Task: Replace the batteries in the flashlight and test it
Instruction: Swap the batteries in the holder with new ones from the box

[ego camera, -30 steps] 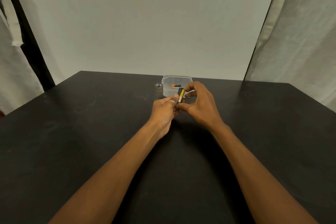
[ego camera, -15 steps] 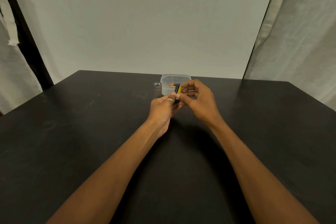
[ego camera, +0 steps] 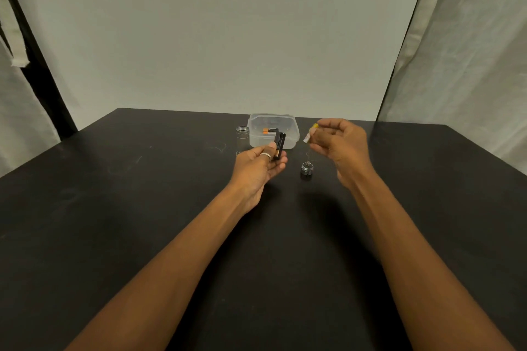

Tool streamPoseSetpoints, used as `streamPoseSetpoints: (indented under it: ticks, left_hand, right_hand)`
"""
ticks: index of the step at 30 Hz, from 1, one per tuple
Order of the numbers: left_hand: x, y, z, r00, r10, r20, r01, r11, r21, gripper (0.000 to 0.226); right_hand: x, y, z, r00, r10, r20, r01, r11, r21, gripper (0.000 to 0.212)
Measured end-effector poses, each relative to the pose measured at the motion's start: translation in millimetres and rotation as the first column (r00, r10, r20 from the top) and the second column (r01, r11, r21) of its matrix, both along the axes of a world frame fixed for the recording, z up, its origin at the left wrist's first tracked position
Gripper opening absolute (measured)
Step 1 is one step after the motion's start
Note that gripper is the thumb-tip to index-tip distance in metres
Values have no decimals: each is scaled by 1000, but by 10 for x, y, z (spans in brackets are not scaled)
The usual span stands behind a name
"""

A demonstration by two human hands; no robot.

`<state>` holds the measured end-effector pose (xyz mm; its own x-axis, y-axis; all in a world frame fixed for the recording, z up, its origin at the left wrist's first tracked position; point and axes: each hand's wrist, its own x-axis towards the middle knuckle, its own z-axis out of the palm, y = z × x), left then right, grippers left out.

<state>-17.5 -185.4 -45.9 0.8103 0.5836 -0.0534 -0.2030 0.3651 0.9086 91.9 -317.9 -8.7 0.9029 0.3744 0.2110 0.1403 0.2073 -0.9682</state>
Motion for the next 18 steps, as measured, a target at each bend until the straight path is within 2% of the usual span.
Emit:
streamPoseSetpoints:
  ticks: [3, 6, 9, 12, 18]
  left_hand:
    - [1, -4, -8, 1000, -17, -12, 18, 999, 33, 24]
    - [1, -13, -10, 1000, -14, -17, 15, 999, 44, 27]
    - [-3, -26, 0, 1000, -8, -22, 9, 999, 50, 28]
    - [-4, -33, 8, 1000, -9, -24, 11, 999, 54, 28]
    - [-4, -35, 5, 1000, -5, -25, 6, 998, 56, 25]
  right_hand:
    - [108, -59, -14, 994, -72, 86, 91, 963, -253, 16]
    - [172, -109, -63, 981, -94, 169, 166, 859, -484, 12]
    - [228, -126, -125, 968, -77, 240, 215, 747, -629, 14]
    - [258, -100, -169, 965, -36, 258, 214, 676, -705, 8]
    - [293, -62, -213, 967, 23, 254, 186, 617, -765, 14]
